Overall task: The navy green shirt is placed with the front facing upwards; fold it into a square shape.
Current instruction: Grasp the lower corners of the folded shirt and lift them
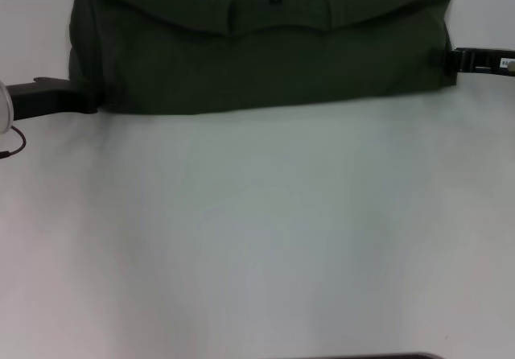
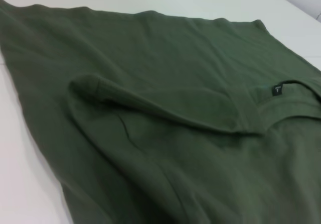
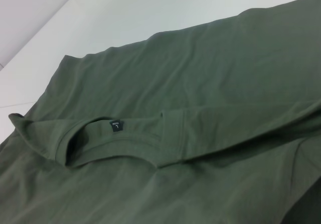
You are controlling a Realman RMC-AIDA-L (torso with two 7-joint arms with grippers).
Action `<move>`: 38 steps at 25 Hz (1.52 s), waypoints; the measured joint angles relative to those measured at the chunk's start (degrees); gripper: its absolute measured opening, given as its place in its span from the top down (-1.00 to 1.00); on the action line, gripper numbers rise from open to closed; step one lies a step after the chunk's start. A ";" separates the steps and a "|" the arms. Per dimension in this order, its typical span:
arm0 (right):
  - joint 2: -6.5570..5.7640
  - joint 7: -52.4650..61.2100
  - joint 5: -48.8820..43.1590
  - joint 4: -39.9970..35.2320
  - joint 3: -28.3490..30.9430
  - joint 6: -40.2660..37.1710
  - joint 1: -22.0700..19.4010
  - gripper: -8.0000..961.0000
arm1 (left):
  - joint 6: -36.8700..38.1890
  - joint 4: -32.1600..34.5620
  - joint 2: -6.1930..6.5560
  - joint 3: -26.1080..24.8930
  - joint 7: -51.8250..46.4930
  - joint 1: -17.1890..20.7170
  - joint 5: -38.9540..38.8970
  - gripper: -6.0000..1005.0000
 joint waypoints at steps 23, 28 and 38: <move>0.38 -2.81 1.53 -0.34 0.73 -2.41 -2.44 0.96 | 2.61 1.18 0.51 -0.73 -0.94 1.07 2.36 0.99; 0.51 -6.27 4.54 -0.48 0.84 -6.40 -5.42 0.96 | 6.12 3.33 0.71 -0.86 -0.97 2.69 2.41 0.99; 0.94 -13.68 6.57 -0.13 4.42 -13.61 -12.29 0.96 | 15.15 6.61 1.10 -2.36 -0.50 5.90 2.40 0.99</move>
